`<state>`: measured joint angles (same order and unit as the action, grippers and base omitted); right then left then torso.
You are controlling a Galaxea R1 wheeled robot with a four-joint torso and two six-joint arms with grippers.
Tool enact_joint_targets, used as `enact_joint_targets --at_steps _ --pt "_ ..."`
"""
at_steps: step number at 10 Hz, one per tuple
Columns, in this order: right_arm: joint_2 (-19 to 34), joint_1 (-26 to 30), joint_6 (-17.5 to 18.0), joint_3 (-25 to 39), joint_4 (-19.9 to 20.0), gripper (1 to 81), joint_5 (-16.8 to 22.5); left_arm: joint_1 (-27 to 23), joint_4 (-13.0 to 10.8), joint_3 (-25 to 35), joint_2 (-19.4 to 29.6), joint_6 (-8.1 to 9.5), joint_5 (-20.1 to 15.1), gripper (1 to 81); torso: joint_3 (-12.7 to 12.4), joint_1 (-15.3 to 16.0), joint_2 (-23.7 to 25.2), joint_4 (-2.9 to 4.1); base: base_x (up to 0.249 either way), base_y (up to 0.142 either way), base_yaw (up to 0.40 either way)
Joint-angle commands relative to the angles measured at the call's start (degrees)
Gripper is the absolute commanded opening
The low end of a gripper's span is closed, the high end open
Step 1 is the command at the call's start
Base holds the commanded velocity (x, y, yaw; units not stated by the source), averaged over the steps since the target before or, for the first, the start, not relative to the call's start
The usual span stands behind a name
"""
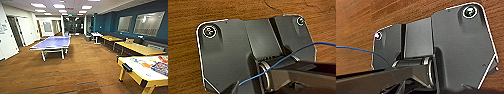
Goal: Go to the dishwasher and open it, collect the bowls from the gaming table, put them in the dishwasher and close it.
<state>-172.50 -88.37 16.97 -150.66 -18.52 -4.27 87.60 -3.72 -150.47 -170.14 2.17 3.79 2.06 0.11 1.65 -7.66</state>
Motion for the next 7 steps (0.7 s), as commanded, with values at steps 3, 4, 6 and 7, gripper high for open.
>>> enact_joint_targets --at_steps 3,4,6,7 --pt "-0.15 2.62 0.08 0.29 0.59 81.1 2.42 -2.65 0.20 0.17 0.15 -0.24 -3.09 81.1 0.00 -0.06 0.00 0.00 0.000 0.000 0.000" --pt "-0.15 2.62 0.08 0.29 0.67 81.1 2.42 -2.65 0.20 0.17 0.06 -0.24 -3.09 81.1 0.00 -0.09 0.00 0.00 0.000 0.000 0.000" --pt "-0.15 2.62 0.08 0.29 0.68 81.1 2.42 -2.65 0.20 0.17 0.06 -0.24 -3.00 81.1 0.00 -0.11 0.00 0.00 0.000 0.000 0.000" --pt "-0.15 2.62 0.08 0.29 0.68 81.1 2.42 -2.65 0.03 0.17 -0.02 -0.24 -3.00 81.1 0.00 -0.11 0.00 0.00 0.000 0.000 0.000"
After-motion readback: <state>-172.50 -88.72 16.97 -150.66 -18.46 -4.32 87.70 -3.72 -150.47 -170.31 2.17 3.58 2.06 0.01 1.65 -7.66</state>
